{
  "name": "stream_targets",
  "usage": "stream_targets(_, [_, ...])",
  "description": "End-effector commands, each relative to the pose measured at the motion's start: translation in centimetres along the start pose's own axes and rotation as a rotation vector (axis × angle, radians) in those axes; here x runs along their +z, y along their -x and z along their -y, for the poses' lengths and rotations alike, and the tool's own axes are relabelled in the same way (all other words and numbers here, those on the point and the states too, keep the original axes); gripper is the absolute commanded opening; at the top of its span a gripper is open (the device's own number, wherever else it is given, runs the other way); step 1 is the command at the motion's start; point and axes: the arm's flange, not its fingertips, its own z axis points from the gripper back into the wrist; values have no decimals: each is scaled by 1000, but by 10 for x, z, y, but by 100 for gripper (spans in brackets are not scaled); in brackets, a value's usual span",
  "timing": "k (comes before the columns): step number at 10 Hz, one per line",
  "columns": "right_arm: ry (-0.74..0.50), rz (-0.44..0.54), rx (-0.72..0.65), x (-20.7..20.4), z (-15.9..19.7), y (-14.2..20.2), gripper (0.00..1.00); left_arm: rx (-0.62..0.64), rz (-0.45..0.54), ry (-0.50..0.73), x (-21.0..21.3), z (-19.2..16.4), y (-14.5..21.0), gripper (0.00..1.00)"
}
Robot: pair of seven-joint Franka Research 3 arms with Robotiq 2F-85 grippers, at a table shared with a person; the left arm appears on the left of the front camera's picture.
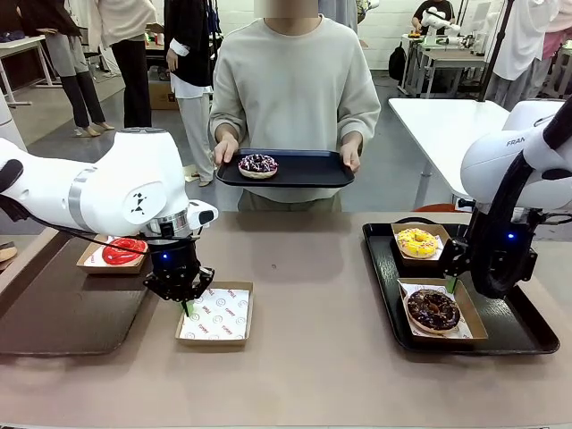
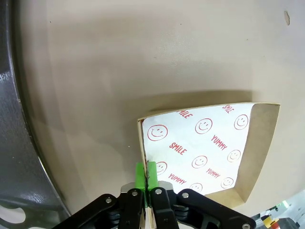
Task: Individually package the donuts and arrange them on the tray.
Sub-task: Place the picked Paper togo box on the Handle tray while simultaneously picking up another Paper togo box from the table with the other hand.
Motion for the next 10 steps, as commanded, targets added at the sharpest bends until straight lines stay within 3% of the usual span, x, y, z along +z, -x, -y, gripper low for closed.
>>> stream_targets(1, [-41, 2, 6, 3, 4, 5, 100, 38, -8, -10, 5, 3, 2, 0])
stream_targets(2, [-54, 2, 9, 8, 6, 8, 100, 37, -8, -13, 7, 3, 2, 0])
stream_targets(3, [-157, -25, 41, 24, 15, 17, 100, 33, -16, 9, 17, 2, 3, 0])
stream_targets(4, [-340, -56, 88, 45, 34, 26, 100, 23, -11, 26, 33, 0, 6, 0])
stream_targets(7, [-760, 34, -15, 91, 136, 33, 100, 9, 15, 63, 89, 2, -1, 0])
stream_targets(10, [-975, 113, -157, 87, 220, 45, 100, -3, 36, 72, 137, 17, -14, 0])
